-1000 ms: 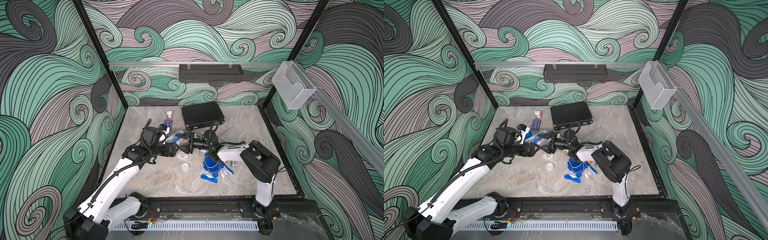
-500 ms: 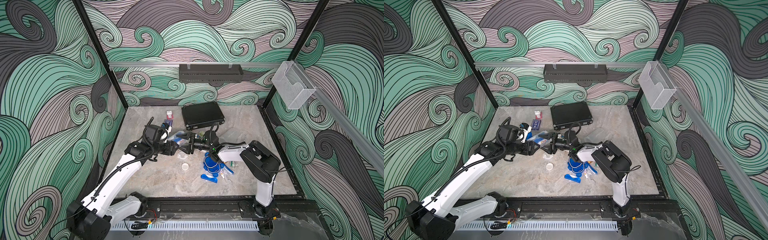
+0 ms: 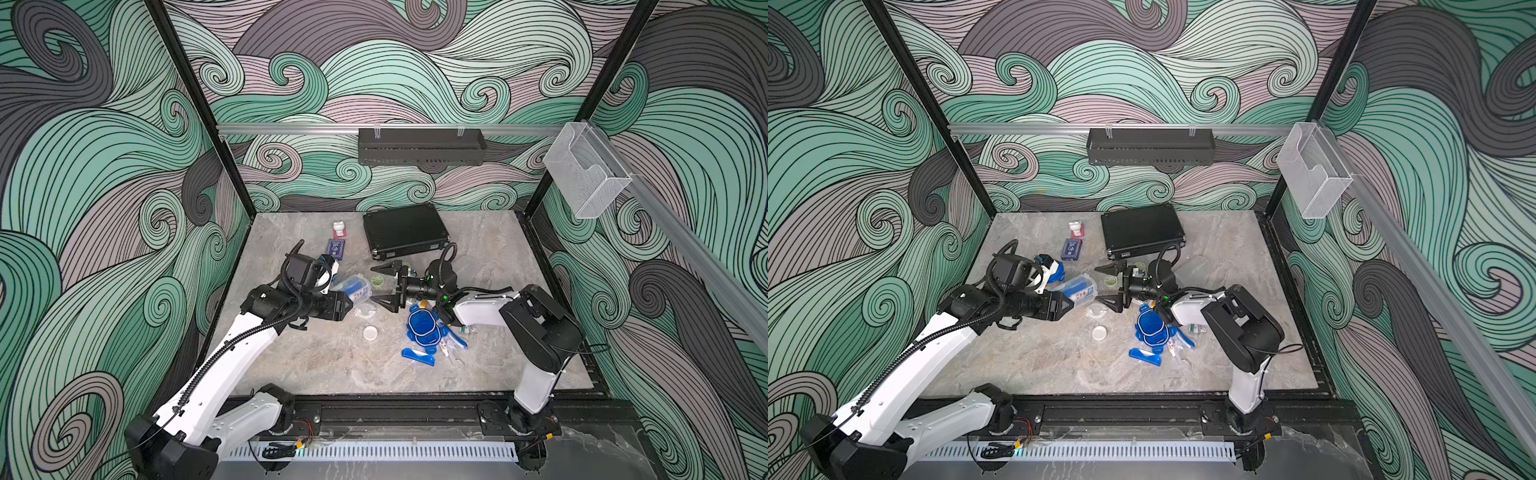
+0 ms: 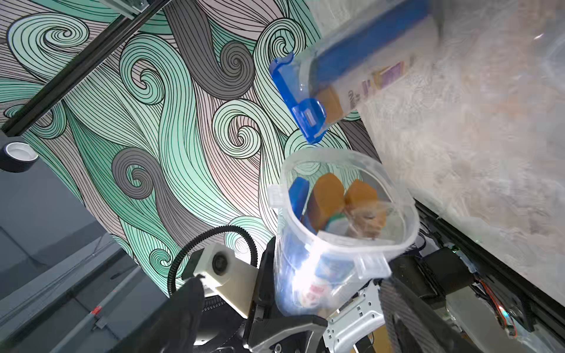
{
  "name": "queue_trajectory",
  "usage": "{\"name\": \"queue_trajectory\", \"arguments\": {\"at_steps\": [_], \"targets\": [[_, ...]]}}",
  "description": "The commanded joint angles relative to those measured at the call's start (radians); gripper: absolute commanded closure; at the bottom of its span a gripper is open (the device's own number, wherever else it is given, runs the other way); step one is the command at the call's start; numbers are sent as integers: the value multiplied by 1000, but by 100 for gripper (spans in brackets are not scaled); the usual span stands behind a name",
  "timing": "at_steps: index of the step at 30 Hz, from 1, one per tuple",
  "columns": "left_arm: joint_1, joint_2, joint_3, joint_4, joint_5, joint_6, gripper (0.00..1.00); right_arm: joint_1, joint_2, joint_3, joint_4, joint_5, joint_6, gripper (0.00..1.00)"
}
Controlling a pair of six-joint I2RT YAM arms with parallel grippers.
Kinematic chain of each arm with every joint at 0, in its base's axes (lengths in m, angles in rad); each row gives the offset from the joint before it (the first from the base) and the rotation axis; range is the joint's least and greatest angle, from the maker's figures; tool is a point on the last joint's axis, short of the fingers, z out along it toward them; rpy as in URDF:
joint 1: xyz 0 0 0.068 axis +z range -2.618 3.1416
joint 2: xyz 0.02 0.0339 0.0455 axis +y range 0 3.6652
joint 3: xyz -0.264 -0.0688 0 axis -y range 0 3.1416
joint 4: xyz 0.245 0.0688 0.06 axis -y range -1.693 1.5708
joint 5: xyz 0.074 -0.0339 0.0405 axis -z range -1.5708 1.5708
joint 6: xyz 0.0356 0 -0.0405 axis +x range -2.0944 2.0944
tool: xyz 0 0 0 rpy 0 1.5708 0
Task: Take out toiletry kits
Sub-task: 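Pour the toiletry kits out of the container.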
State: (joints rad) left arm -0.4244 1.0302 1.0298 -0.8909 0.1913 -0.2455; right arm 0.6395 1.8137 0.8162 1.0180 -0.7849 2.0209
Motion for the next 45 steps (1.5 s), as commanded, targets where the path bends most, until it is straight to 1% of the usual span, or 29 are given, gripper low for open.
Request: {"name": "queue_trajectory", "arguments": {"at_steps": [1,5,8,9,12,13,19,22,26,29,31,34,41,43,45], "targets": [[4,1,44,-86,22,20,90,-39,-14,-16,-64,-69,-90,8],[2,39,65,-138,27,25,90,-96,-35,-24,-224,-132,-230,8],[1,71,67,-149,36,26,89,-139,-74,-1,-443,-168,-403,8],[-3,88,72,-157,41,28,88,-149,-91,17,-544,-174,-480,8],[-18,147,106,-186,44,32,87,-167,-130,84,-826,-173,-697,7],[-25,169,126,-202,41,33,87,-171,-136,97,-877,-173,-738,7],[-41,304,233,-274,31,48,86,-195,-139,114,-1003,-184,-856,8],[-49,357,275,-315,15,51,86,-208,-141,108,-1025,-190,-885,8],[-57,363,319,-355,4,58,84,-216,-154,118,-1098,-175,-953,8],[-57,358,343,-364,-31,72,83,-216,-155,154,-1216,-150,-1050,9],[-62,374,381,-405,-56,64,83,-216,-160,189,-1332,-103,-1146,9],[-72,386,384,-399,-62,67,82,-216,-166,224,-1441,-29,-1248,11],[-116,499,424,-420,-119,73,81,-207,-158,282,-1569,109,-1390,20],[-126,536,455,-453,-150,77,81,-200,-153,290,-1586,129,-1413,20],[-128,548,456,-450,-181,75,81,-198,-151,287,-1585,128,-1417,20]]}}
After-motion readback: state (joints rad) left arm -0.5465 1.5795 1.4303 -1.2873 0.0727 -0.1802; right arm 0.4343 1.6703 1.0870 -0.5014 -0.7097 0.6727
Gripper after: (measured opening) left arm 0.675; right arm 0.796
